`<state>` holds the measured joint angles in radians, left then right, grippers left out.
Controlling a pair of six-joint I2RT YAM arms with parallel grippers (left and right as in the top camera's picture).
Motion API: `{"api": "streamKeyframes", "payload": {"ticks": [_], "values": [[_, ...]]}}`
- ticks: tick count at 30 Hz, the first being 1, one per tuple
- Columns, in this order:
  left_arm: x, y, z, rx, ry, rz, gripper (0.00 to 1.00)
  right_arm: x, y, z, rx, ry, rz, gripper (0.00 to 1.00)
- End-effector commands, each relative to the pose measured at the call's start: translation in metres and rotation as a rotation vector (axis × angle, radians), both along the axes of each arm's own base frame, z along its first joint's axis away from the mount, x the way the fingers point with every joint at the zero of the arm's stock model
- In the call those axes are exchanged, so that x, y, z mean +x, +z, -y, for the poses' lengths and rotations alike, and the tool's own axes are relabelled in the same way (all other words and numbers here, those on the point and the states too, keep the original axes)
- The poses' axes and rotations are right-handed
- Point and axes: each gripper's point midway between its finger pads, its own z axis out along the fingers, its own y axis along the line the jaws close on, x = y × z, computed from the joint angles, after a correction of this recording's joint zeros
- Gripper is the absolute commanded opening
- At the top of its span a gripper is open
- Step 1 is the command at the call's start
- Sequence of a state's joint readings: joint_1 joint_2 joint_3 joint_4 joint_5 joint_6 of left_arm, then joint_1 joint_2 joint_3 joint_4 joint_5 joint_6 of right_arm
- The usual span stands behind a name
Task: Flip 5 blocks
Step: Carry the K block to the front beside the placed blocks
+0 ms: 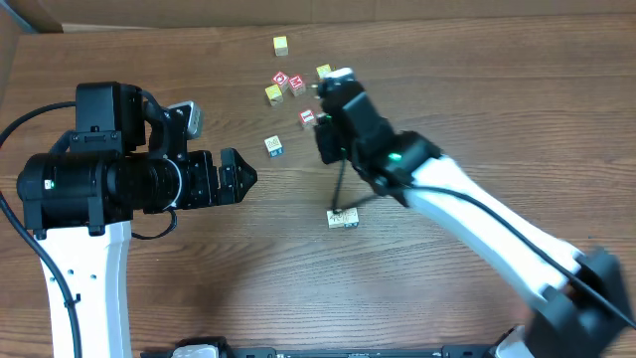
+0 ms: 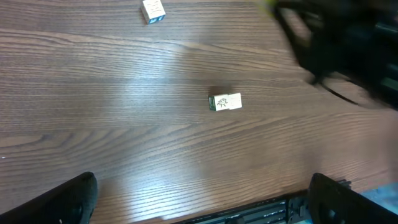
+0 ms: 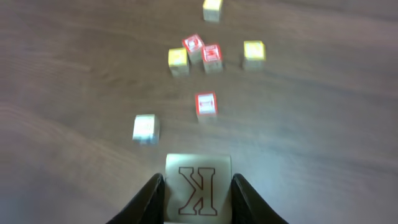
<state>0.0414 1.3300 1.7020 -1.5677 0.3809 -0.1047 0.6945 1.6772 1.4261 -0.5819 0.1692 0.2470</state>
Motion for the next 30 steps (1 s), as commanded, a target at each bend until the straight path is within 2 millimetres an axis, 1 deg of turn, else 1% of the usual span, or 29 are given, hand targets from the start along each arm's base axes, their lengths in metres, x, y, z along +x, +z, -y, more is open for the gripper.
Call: {"api": "streamKeyframes", "payload": {"ticks": [1, 4, 8, 10, 13, 17, 22, 23, 27, 30], "values": [[0.003, 0.005, -0.001, 0.001, 0.004, 0.018, 1.0, -0.022, 0.021, 0.018, 0.052, -0.059, -0.055, 0.3], [0.003, 0.005, -0.001, 0.001, 0.004, 0.018, 1.0, -0.048, 0.009, 0.039, -0.007, -0.095, -0.164, 0.31], [0.003, 0.005, -0.001, 0.001, 0.004, 0.018, 1.0, -0.082, -0.023, 0.065, -0.093, -0.188, -0.355, 0.3], [0.003, 0.005, -0.001, 0.001, 0.004, 0.018, 1.0, -0.098, -0.04, 0.071, -0.122, -0.195, -0.445, 0.3], [0.003, 0.005, -0.001, 0.001, 0.004, 0.018, 1.0, -0.11, -0.057, 0.07, -0.125, -0.175, -0.509, 0.31], [0.003, 0.005, -0.001, 0.001, 0.004, 0.018, 1.0, -0.118, -0.082, 0.073, -0.126, -0.195, -0.545, 0.33], [0.003, 0.005, -0.001, 0.001, 0.004, 0.018, 1.0, -0.115, -0.11, 0.071, -0.099, -0.201, -0.524, 0.33], [0.003, 0.005, -0.001, 0.001, 0.004, 0.018, 1.0, -0.113, -0.115, 0.07, -0.091, -0.2, -0.515, 0.36], [0.003, 0.005, -0.001, 0.001, 0.004, 0.018, 1.0, -0.109, -0.131, 0.069, -0.071, -0.2, -0.482, 0.38], [0.003, 0.005, -0.001, 0.001, 0.004, 0.018, 1.0, -0.108, -0.136, 0.067, -0.057, -0.197, -0.468, 0.38]]}}
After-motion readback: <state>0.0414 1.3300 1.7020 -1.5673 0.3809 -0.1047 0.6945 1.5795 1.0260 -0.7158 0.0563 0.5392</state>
